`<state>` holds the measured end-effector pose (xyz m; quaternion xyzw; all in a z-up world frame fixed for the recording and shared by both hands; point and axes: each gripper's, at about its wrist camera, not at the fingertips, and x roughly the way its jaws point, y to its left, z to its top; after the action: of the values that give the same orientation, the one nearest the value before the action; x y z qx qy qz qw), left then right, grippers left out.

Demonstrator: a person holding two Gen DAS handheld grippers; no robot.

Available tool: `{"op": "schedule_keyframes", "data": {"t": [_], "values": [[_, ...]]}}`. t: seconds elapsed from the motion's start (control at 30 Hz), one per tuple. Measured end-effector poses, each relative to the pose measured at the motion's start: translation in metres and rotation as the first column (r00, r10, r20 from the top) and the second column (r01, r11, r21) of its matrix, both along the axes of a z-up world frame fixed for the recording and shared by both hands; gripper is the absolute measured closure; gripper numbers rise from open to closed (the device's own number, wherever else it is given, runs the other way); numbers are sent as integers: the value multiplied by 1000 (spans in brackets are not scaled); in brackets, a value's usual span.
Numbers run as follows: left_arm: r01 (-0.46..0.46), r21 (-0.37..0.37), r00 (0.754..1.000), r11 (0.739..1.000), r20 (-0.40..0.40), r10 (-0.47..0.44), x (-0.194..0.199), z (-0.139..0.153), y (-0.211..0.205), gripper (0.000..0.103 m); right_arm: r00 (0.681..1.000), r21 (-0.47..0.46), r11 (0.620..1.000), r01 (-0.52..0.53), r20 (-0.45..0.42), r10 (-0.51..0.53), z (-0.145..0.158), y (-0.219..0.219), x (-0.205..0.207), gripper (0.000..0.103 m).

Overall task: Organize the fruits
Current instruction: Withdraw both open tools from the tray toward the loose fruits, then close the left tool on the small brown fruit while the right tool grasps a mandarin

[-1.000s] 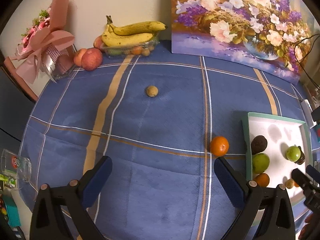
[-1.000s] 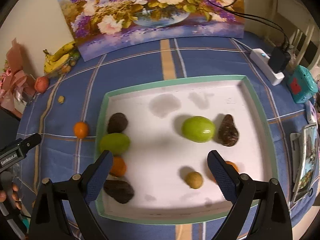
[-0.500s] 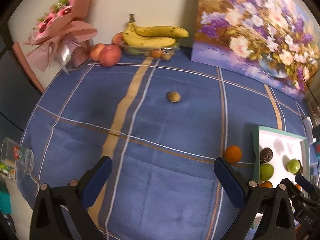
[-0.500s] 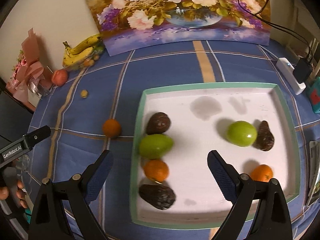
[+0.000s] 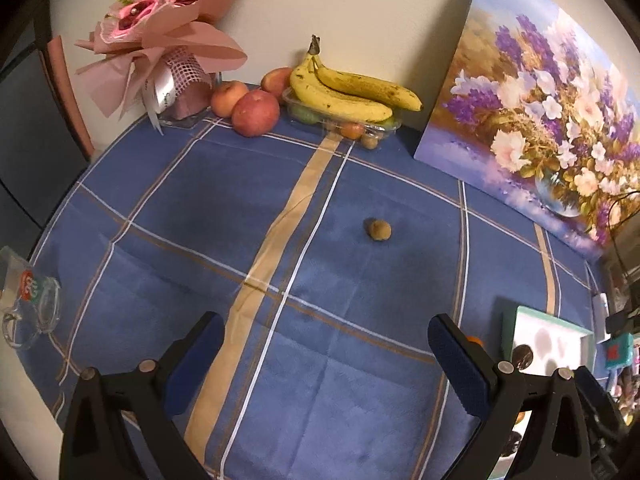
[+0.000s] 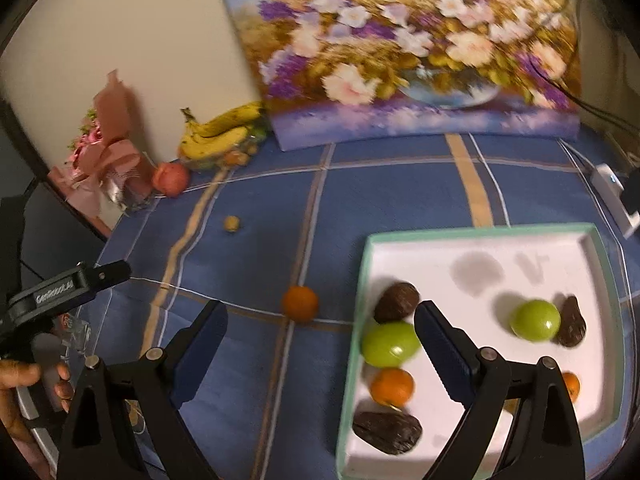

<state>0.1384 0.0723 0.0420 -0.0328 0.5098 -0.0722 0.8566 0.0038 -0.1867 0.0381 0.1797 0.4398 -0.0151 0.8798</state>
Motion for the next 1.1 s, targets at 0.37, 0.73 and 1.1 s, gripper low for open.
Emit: {"op": "schedule_keyframes", "data": {"t": [0.37, 0.73, 1.1], "values": [[4, -62, 1000, 998, 27, -2, 44, 4, 4, 2, 998, -16, 998, -61, -22, 61, -2, 25, 36, 30], [88, -38, 995, 995, 42, -86, 83, -22, -31, 13, 991, -39, 994, -99, -95, 95, -16, 38, 69, 42], [141, -37, 990, 989, 12, -141, 114, -62, -60, 28, 973, -62, 989, -136, -198, 121, -47, 45, 98, 51]]}}
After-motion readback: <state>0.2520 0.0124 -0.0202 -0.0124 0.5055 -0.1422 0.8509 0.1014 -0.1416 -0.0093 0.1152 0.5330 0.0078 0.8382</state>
